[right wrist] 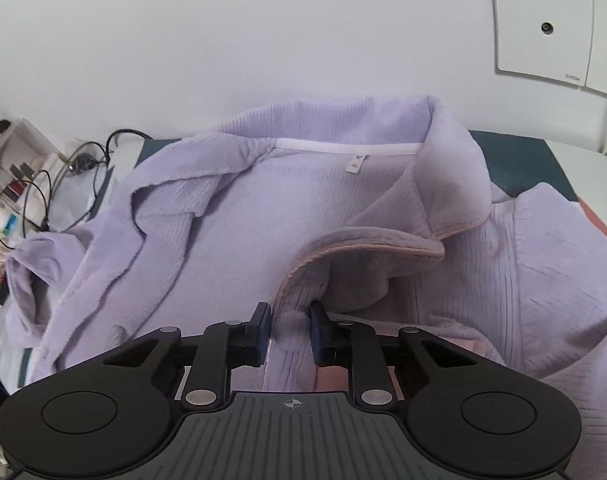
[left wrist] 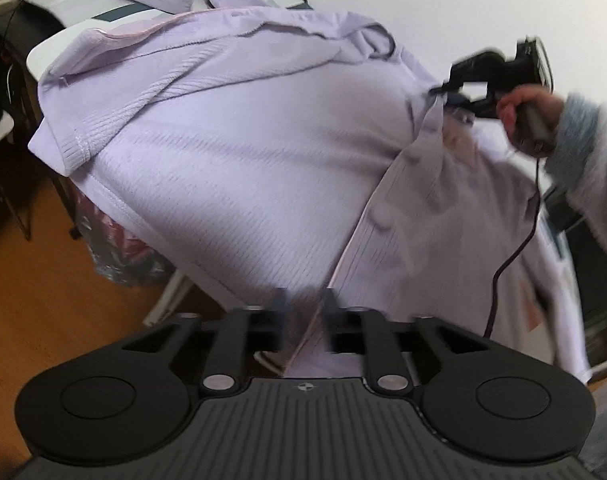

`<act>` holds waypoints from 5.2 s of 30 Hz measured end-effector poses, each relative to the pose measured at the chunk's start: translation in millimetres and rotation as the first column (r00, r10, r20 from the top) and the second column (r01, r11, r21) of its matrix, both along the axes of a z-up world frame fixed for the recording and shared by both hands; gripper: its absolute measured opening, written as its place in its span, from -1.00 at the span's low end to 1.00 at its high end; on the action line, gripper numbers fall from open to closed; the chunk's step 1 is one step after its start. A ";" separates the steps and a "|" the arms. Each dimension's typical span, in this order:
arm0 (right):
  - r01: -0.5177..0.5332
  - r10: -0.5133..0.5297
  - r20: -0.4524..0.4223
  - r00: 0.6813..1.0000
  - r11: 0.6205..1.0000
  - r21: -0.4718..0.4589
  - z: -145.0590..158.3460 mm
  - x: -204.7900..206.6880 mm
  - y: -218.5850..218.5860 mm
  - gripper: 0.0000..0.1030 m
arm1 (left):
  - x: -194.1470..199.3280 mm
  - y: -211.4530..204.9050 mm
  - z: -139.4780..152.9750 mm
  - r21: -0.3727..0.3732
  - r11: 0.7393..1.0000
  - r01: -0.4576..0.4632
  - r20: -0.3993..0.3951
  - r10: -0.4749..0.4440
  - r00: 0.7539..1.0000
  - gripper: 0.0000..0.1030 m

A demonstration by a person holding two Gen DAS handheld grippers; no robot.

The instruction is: Fold clothes

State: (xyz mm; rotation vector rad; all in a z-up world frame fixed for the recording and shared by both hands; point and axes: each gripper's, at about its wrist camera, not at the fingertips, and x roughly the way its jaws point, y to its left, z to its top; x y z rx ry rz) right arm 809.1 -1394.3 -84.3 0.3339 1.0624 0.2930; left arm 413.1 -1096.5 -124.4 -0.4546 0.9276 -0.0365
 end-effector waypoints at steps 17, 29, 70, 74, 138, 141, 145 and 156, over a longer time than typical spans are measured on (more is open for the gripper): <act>0.093 -0.096 0.014 0.995 0.986 0.137 5.3 -12.2 -17.6 -0.69 | -24.2 -11.8 42.4 0.119 0.992 0.031 0.113 -0.045 0.993 -0.88; 0.054 -0.066 0.083 0.994 0.990 0.133 4.2 18.1 40.5 -0.57 | 8.1 38.9 12.6 0.182 0.974 -0.137 0.025 0.135 0.991 -0.40; 0.340 -0.357 -0.024 0.934 0.862 0.375 9.8 -295.4 -200.1 0.38 | 3.3 33.1 19.9 0.382 0.903 -0.197 0.070 0.185 0.980 0.56; 0.364 -0.383 -0.028 0.924 0.852 0.377 15.4 -297.4 -207.9 0.38 | -28.5 44.5 28.3 0.134 0.966 -0.221 0.104 0.208 0.973 0.56; -0.374 0.535 0.418 0.734 0.832 -0.409 -2.4 -191.9 -205.5 0.00 | -36.5 -274.8 19.6 0.511 0.854 0.101 -0.057 -0.084 0.995 0.17; -0.390 0.580 0.352 0.735 0.786 -0.481 -16.6 -177.6 -177.2 -0.13 | -38.3 -281.7 19.7 0.509 0.850 0.135 -0.060 -0.121 0.991 -0.78; -0.335 0.509 0.314 0.802 0.817 -0.469 -23.3 -154.3 -178.8 -0.80 | -42.6 -286.9 23.4 0.529 0.835 0.151 -0.074 -0.131 0.989 -0.83; -0.322 0.441 0.311 0.842 0.873 -0.366 -16.9 -170.3 -231.0 -0.77 | -47.6 -279.5 21.7 0.432 0.883 0.184 -0.138 -0.137 0.981 -0.75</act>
